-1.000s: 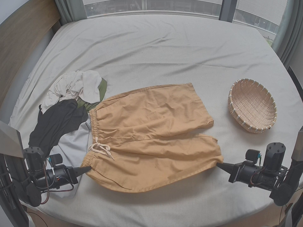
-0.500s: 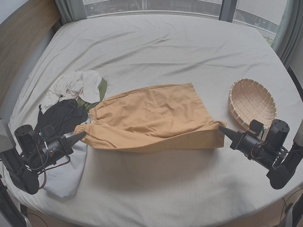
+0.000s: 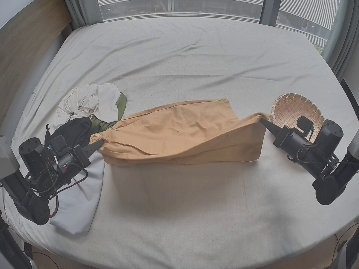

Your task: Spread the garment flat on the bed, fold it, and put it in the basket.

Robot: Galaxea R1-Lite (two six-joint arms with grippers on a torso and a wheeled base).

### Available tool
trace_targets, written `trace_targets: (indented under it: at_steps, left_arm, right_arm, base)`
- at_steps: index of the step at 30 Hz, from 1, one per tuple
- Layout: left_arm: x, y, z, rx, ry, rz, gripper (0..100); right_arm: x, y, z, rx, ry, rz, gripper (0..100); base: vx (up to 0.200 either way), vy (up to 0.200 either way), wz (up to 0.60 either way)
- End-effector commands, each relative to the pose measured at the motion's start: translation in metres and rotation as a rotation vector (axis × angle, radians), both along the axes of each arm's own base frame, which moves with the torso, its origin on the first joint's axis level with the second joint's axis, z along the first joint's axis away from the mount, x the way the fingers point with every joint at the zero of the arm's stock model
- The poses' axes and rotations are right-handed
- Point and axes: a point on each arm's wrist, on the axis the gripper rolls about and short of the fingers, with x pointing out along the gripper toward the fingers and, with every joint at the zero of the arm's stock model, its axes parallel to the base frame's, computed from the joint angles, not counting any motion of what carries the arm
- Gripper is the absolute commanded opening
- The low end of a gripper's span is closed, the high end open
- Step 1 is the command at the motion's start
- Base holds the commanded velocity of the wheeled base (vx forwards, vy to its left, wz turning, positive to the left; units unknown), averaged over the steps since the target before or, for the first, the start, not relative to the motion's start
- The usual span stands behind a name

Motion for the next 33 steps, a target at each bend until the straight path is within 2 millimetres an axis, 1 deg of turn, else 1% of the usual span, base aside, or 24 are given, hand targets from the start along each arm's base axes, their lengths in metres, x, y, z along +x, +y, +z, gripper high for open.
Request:
trace_targets:
  at_steps: [1,3,6,12,14,18,23,30,33]
  left_arm:
    - [0.002,0.0,0.0,-0.001,0.0,0.001,0]
    - [0.003,0.0,-0.001,-0.001,0.0,0.008,0]
    - [0.008,0.0,-0.002,-0.015,0.003,0.035,0]
    - [0.013,0.001,-0.001,-0.067,0.02,0.08,0]
    - [0.016,0.001,-0.003,-0.069,0.027,0.083,0]
    - [0.022,0.0,-0.01,-0.068,0.04,0.096,0]
    - [0.037,0.0,-0.02,-0.066,0.052,0.151,0]
    - [0.047,0.0,-0.031,-0.064,0.068,0.17,0]
    - [0.05,0.0,-0.033,-0.063,0.07,0.175,0]
  right_arm:
    - [0.009,-0.001,0.001,0.003,-0.014,-0.004,0]
    - [0.013,0.0,-0.001,-0.003,0.003,-0.004,0]
    - [0.021,0.002,0.002,-0.004,0.009,-0.003,0]
    - [0.039,0.006,0.014,-0.003,0.003,-0.003,0]
    - [0.048,0.008,0.021,-0.001,-0.004,-0.003,0]
    - [0.062,0.011,0.027,-0.005,0.011,-0.003,0]
    - [0.083,0.016,0.023,-0.007,0.021,-0.003,0]
    - [0.105,0.02,0.014,-0.008,0.027,-0.004,0]
    - [0.11,0.021,0.011,-0.008,0.026,-0.004,0]
  base:
    - [0.0,0.0,0.0]
    - [0.0,0.0,0.0]
    - [0.0,0.0,0.0]
    - [0.0,0.0,0.0]
    - [0.0,0.0,0.0]
    - [0.0,0.0,0.0]
    - [0.0,0.0,0.0]
    - [0.0,0.0,0.0]
    - [0.0,0.0,0.0]
